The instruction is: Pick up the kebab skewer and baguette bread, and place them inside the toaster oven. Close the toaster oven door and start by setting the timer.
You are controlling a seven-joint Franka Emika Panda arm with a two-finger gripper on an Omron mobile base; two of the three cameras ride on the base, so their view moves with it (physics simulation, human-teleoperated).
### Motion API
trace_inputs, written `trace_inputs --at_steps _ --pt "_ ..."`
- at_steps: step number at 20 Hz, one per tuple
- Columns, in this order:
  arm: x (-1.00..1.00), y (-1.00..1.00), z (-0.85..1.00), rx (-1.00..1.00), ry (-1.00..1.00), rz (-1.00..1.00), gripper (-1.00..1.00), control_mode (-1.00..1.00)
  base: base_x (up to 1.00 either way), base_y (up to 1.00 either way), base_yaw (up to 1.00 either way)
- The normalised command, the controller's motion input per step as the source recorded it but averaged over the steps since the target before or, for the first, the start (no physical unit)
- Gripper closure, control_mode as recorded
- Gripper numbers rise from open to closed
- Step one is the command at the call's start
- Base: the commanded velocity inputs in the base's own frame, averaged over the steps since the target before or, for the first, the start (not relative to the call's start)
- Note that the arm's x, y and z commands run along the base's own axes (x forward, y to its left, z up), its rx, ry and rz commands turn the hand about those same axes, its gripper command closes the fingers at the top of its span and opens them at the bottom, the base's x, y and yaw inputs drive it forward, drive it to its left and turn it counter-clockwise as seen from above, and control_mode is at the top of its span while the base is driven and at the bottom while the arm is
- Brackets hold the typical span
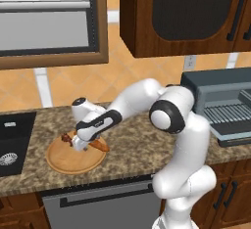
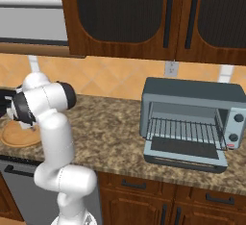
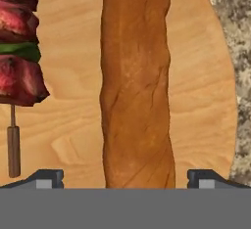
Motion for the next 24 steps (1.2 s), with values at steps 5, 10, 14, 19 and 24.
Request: trace_inputs --at_steps 5,10,14,19,24 --pt "0.01 -0.01 -0.17 0.0 0.0 0.0 1.0 -1.0 0.0 0.0 0.0" --pt "0.0 -0.24 -0.07 0.01 0.0 0.02 1.0 -1.0 0.0 0.0 0.0" --pt "-0.01 -0.5 0.2 0.05 -0.02 0.07 1.0 -1.0 0.0 0.0 0.0" --pt "-0.36 -0.76 0.98 0.13 -0.03 0.08 1.0 -1.0 0.0 0.0 0.0" --pt "-0.83 -1.0 0.97 0.03 -0.13 0.18 1.0 -1.0 0.0 0.0 0.0"
